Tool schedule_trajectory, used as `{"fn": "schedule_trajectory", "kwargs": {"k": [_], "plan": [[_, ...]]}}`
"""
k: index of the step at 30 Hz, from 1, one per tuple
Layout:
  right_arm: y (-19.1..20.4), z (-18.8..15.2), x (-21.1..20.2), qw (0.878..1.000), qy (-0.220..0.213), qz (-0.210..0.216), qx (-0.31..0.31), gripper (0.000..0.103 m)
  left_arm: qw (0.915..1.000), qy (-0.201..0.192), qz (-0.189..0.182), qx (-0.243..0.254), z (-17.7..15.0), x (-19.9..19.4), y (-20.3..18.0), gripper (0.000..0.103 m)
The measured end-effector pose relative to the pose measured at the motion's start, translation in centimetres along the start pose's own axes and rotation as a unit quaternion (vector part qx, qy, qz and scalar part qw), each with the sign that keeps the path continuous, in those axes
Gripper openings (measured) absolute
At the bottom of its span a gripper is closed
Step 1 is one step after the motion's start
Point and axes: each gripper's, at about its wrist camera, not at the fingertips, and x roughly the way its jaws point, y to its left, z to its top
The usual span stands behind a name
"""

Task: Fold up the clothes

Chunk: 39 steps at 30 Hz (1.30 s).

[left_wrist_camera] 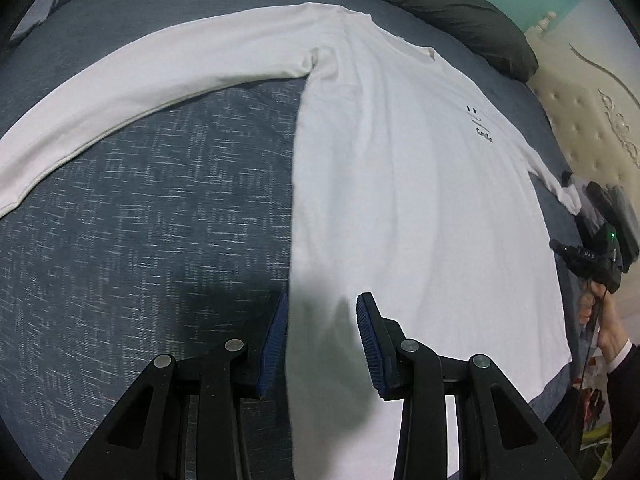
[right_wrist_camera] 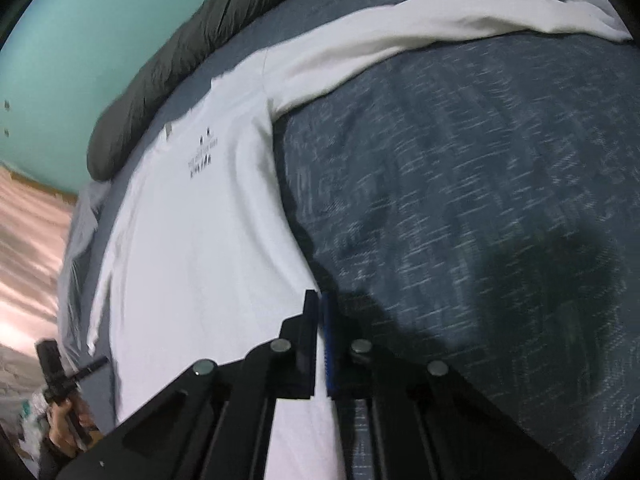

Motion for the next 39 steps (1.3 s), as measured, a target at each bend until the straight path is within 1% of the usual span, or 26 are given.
{"fn": "schedule_trajectory", "kwargs": {"k": [4, 8, 9, 11, 13, 14, 15, 20, 22, 25, 27, 28, 30, 32, 37, 39], "plan": [[-0.2, -0.1, -0.3, 1.0, -0.001, -0.008, -0.005, 0.002, 1.0, 0.0, -0.005, -0.001, -0.1, 0.0, -0.5, 0.039], [0.5, 0.2, 0.0, 1.0, 0.016, 0.005, -0.007, 0.003, 0.9999, -0.006, -0.01, 0.0, 0.0, -0.3, -0.9, 0.039], [0.3, 0.5, -0.3, 1.0, 0.012, 0.001, 0.002, 0.004, 0.9999, -0.008, -0.011, -0.002, 0.1, -0.3, -0.9, 0.039], [-0.1, 1.0, -1.0, 1.0, -0.007, 0.007, 0.02, 0.006, 0.9998, -0.012, -0.012, -0.005, 0.3, -0.3, -1.0, 0.039], [-0.2, 1.8, -1.3, 0.999, -0.017, 0.015, 0.024, 0.023, 0.9997, -0.018, -0.014, -0.01, 0.5, -0.2, -1.0, 0.039], [-0.2, 2.3, -1.2, 0.999, -0.02, 0.019, 0.026, 0.039, 0.9996, -0.02, -0.015, -0.012, 0.7, -0.1, -1.1, 0.039], [0.0, 2.9, -0.9, 0.999, -0.022, 0.02, 0.029, 0.041, 0.9995, -0.023, -0.015, -0.016, 0.8, 0.0, -1.1, 0.039], [1.3, 5.4, 1.3, 0.999, -0.027, 0.031, 0.027, 0.041, 0.9982, -0.038, -0.031, -0.034, 1.8, 1.3, -1.7, 0.039], [1.9, 6.1, 2.5, 0.999, -0.022, 0.031, 0.019, 0.04, 0.9978, -0.044, -0.034, -0.037, 2.7, 2.0, -2.2, 0.04], [2.8, 7.0, 4.5, 1.0, -0.008, 0.025, 0.004, 0.032, 0.9968, -0.055, -0.037, -0.044, 3.5, 2.6, -2.7, 0.04], [3.4, 7.3, 5.7, 1.0, 0.004, 0.013, -0.011, 0.012, 0.9959, -0.062, -0.042, -0.05, 3.9, 2.8, -3.0, 0.04], [3.7, 7.3, 6.0, 1.0, 0.007, 0.0, -0.019, 0.011, 0.9956, -0.066, -0.043, -0.051, 4.0, 2.9, -3.2, 0.04], [3.5, 7.2, 6.0, 1.0, -0.003, 0.0, -0.021, 0.002, 0.9952, -0.073, -0.044, -0.05, 4.2, 3.2, -3.5, 0.04], [2.9, 7.3, 5.5, 1.0, -0.019, -0.001, -0.014, 0.002, 0.9948, -0.078, -0.044, -0.049, 4.2, 3.5, -3.9, 0.04], [0.6, 7.3, 4.9, 1.0, -0.023, -0.009, 0.006, 0.001, 0.9927, -0.09, -0.052, -0.062, 3.6, 4.1, -3.9, 0.04], [0.1, 7.3, 4.3, 0.999, -0.033, -0.004, 0.009, 0.001, 0.9916, -0.094, -0.057, -0.068, 3.3, 4.2, -4.0, 0.04]]}}
